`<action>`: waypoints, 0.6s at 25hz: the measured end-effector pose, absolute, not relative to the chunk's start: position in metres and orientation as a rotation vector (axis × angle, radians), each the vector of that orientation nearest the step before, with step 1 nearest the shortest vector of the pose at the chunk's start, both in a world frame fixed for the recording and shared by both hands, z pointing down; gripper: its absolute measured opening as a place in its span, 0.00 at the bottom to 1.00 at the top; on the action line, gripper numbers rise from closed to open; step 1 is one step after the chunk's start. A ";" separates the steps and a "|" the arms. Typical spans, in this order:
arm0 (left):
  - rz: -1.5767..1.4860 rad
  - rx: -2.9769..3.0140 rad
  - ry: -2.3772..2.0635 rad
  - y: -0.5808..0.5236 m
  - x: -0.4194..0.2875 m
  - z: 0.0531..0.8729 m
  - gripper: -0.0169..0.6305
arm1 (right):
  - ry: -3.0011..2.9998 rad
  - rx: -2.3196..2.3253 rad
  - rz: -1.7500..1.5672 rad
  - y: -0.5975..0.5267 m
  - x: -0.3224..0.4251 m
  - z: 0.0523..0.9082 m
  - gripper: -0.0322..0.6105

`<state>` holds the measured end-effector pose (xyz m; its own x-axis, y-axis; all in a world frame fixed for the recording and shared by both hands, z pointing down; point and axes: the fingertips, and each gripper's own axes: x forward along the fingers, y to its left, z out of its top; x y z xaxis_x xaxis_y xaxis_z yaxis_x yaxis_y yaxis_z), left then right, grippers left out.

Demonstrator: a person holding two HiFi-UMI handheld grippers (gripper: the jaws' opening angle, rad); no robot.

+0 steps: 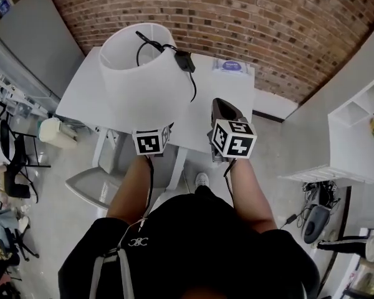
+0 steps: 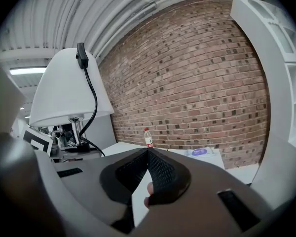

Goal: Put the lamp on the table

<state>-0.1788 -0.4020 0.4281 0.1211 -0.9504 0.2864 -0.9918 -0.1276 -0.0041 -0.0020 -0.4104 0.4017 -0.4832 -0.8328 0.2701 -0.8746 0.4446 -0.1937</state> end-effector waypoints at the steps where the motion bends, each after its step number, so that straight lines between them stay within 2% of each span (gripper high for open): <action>1: 0.324 2.195 -1.943 -0.414 -0.177 0.431 0.23 | -2.553 1.505 0.465 -0.422 -0.001 0.404 0.05; 15: 0.383 2.216 -1.917 -0.570 -0.116 0.475 0.23 | -2.489 1.483 0.478 -0.550 0.045 0.451 0.05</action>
<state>-0.1160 -0.5696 0.4755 0.1322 -0.9406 0.3127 -0.9886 -0.1482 -0.0279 0.0450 -0.5501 0.4512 -0.4745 -0.8138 0.3355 -0.8802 0.4429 -0.1705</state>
